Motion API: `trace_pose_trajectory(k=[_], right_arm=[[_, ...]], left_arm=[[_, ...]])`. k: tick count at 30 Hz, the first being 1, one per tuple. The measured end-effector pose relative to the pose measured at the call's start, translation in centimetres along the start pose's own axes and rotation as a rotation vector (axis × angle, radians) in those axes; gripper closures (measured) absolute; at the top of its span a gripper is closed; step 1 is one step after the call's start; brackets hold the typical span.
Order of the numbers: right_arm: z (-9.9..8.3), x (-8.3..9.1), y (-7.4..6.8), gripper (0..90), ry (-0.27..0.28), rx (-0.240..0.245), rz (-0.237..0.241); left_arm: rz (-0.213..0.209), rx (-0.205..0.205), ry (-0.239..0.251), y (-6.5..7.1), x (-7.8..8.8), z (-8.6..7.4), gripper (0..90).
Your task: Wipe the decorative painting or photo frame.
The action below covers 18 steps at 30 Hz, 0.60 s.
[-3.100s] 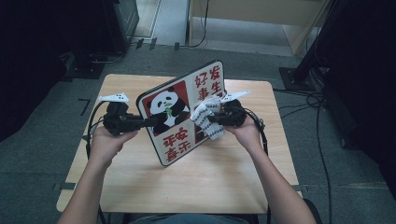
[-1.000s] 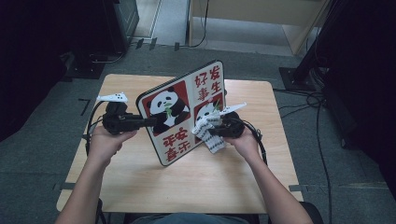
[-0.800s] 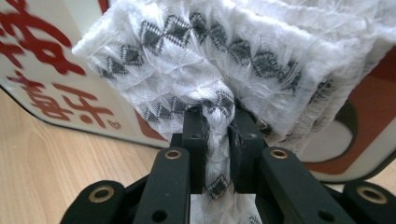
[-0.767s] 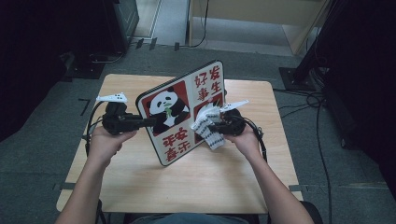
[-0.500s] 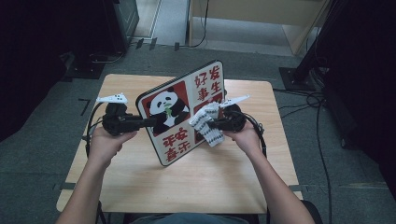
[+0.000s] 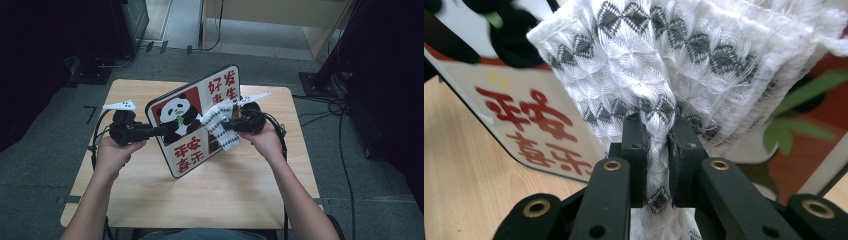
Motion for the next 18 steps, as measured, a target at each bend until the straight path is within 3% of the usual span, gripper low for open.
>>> trace_pose_trajectory(k=[5,18], right_arm=[[1.7,0.8,-0.3,81.6,0.006,0.026,-0.008],[8.2,3.4,-2.5,81.3,0.081,0.092,0.017]], left_arm=[[-0.002,0.002,0.001,0.0,0.0,0.0,77.6],[-0.007,0.008,-0.001,-0.1,0.0,0.0,77.5]])
Point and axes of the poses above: each handheld gripper's, and its own axes: x roughly backward along the jaws, z roughly out of its top, y roughly to its right, the point moved 5 cm from there along -x, roughly forward along the jaws, and after that the axes turned 3 degrees about -z, right-handed, at the moved point
